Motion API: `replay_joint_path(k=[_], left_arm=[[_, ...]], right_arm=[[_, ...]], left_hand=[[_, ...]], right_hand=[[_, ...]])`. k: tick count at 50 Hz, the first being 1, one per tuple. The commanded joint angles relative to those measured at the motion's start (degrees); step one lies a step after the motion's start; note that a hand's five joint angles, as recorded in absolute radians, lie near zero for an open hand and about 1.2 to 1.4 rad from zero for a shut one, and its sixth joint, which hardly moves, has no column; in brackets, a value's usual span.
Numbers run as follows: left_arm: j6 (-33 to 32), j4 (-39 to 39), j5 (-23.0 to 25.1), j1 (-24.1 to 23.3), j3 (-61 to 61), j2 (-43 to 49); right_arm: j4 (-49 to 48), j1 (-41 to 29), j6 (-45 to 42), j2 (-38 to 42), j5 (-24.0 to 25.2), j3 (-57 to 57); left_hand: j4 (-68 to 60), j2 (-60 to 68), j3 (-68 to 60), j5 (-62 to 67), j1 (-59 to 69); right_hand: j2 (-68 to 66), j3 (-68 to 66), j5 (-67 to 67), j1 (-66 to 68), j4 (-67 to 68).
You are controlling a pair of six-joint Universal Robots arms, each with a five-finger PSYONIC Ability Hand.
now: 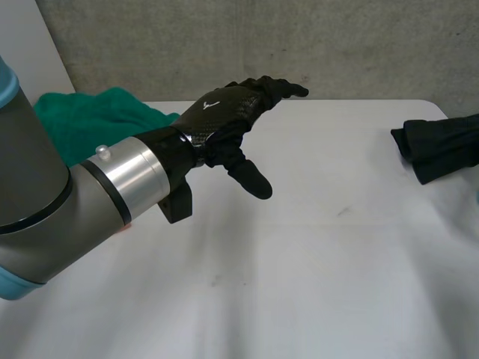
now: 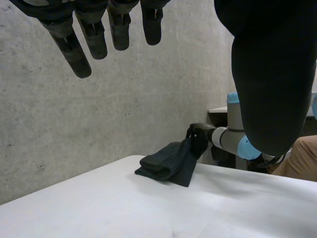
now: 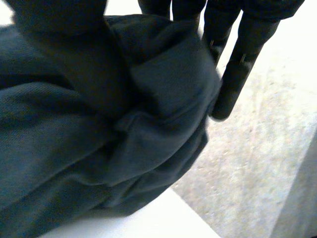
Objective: Fold the laundry.
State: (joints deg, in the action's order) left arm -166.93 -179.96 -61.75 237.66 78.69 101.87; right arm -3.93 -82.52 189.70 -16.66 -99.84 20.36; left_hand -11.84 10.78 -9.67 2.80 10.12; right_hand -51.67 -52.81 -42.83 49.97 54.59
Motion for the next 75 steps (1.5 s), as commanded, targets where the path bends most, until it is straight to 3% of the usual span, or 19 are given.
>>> replay_joint_path(k=[1, 8, 13, 16, 20, 24, 27, 29, 33, 36, 42, 47, 50, 52, 53, 59, 63, 69, 75], left_arm=[[-0.06, 0.22, -0.04, 0.17, -0.2, 0.61], [-0.06, 0.4, -0.83, 0.87, 0.06, 0.17], [-0.15, 0.66, -3.72, 2.71, -0.02, -1.5], [-0.33, 0.57, -6.36, 3.77, -0.29, -2.47], [-3.13, 0.22, -14.34, 6.84, -1.16, -3.26], [-13.12, -1.09, -24.0, 12.54, -2.39, -1.16], [-22.89, -2.94, -27.11, 16.33, -3.36, 2.97], [-27.9, -4.17, -27.29, 18.18, -3.45, 5.52], [-37.57, -9.52, -25.36, 24.06, -4.76, 14.29], [-39.61, -13.3, -22.38, 26.26, -7.65, 21.49], [-36.37, -18.67, -16.92, 28.73, -14.86, 33.11], [-33.73, -21.31, -16.65, 29.61, -22.16, 41.81], [-33.64, -22.1, -17.88, 29.79, -25.59, 45.34], [-33.64, -22.71, -18.49, 29.88, -26.74, 45.96], [-33.72, -23.24, -18.84, 29.79, -26.74, 45.44], [-30.04, -30.26, -25.26, 27.51, -21.56, 33.59], [-24.77, -34.58, -25.09, 25.48, -19.19, 24.44], [-15.64, -28.8, -21.67, 20.84, -19.79, 12.85], [-8.42, -23.6, -21.84, 14.68, -21.99, 6.59]], right_arm=[[4.46, -0.71, -0.47, -7.48, 5.88, 8.44], [1.74, -0.71, -9.33, -21.2, 5.8, 24.44], [-9.21, -2.99, -20.05, -34.45, 4.83, 40.06], [-17.13, -4.92, -21.47, -40.36, 5.71, 47.64], [-30.23, -8.44, -22.79, -48.19, 11.32, 59.95], [-40.53, -12.74, -26.21, -54.6, 23.25, 72.5], [-39.59, -16.16, -29.02, -56.46, 30.47, 77.18], [-37.31, -17.66, -30.35, -56.55, 32.16, 78.59], [-27.57, -21.18, -34.03, -54.28, 30.6, 79.48], [-22.29, -23.02, -36.23, -51.73, 28.49, 79.31], [-20.86, -24.26, -39.49, -48.29, 25.49, 79.48], [-20.86, -24.26, -39.76, -47.59, 24.35, 80.1], [-20.94, -23.91, -39.58, -47.67, 24.26, 80.62], [-21.12, -23.56, -39.76, -47.76, 24.08, 80.89], [-21.12, -23.39, -39.76, -47.76, 23.99, 81.06], [-21.3, -22.33, -39.58, -48.55, 23.38, 81.5], [-21.38, -22.24, -39.5, -48.9, 23.38, 81.5], [-21.38, -22.33, -38.53, -49.34, 23.12, 81.5], [-21.38, -21.37, -36.51, -50.66, 22.41, 81.5]], left_hand=[[1.84, -0.78, -0.33, -2.8, -0.12], [1.84, -0.78, -0.33, -2.8, -0.12], [1.84, -0.78, -0.33, -2.8, -0.12], [1.84, -0.78, -0.33, -2.8, -0.12], [1.84, -0.78, -0.33, -2.8, -0.12], [1.84, -0.78, -0.33, -2.8, -0.12], [1.84, -0.78, -0.33, -2.8, -0.12], [1.84, -0.78, -0.33, -2.8, -0.12], [1.84, -0.78, -0.33, -2.8, -0.12], [1.84, -0.78, -0.33, -2.8, -0.12], [1.84, -0.78, -0.33, -2.8, -0.12], [0.8, 0.26, -1.37, -1.76, 0.92], [-23.0, 24.06, -25.17, 22.04, 24.72], [-58.27, 59.33, -60.44, 57.31, 59.99], [-68.06, 69.12, -70.23, 67.1, 69.78], [-68.16, 69.22, -70.33, 67.2, 69.88], [-68.16, 69.22, -70.33, 67.2, 69.88], [-68.16, 69.22, -70.33, 67.2, 69.88], [-68.16, 69.22, -70.33, 67.2, 69.88]], right_hand=[[41.67, 42.81, 42.83, -39.97, -44.59], [41.67, 42.81, 42.83, -39.97, -44.59], [41.67, 42.81, 42.83, -39.97, -44.59], [41.67, 42.81, 42.83, -39.97, -44.59], [41.67, 42.81, 42.83, -39.97, -44.59], [41.67, 42.81, 42.83, -39.97, -44.59], [41.67, 42.81, 42.83, -39.97, -44.59], [41.67, 42.81, 42.83, -39.97, -44.59], [41.67, 42.81, 42.83, -39.97, -44.59], [41.67, 42.81, 42.83, -39.97, -44.59], [41.67, 42.81, 42.83, -39.97, -44.59], [41.67, 42.81, 42.83, -39.97, -44.59], [41.67, 42.81, 42.83, -39.97, -44.59], [41.67, 42.81, 42.83, -39.97, -44.59], [41.67, 42.81, 42.83, -39.97, -44.59], [41.67, 42.81, 42.83, -39.97, -44.59], [41.67, 42.81, 42.83, -39.97, -44.59], [41.67, 42.81, 42.83, -39.97, -44.59], [41.67, 42.81, 42.83, -39.97, -44.59]])
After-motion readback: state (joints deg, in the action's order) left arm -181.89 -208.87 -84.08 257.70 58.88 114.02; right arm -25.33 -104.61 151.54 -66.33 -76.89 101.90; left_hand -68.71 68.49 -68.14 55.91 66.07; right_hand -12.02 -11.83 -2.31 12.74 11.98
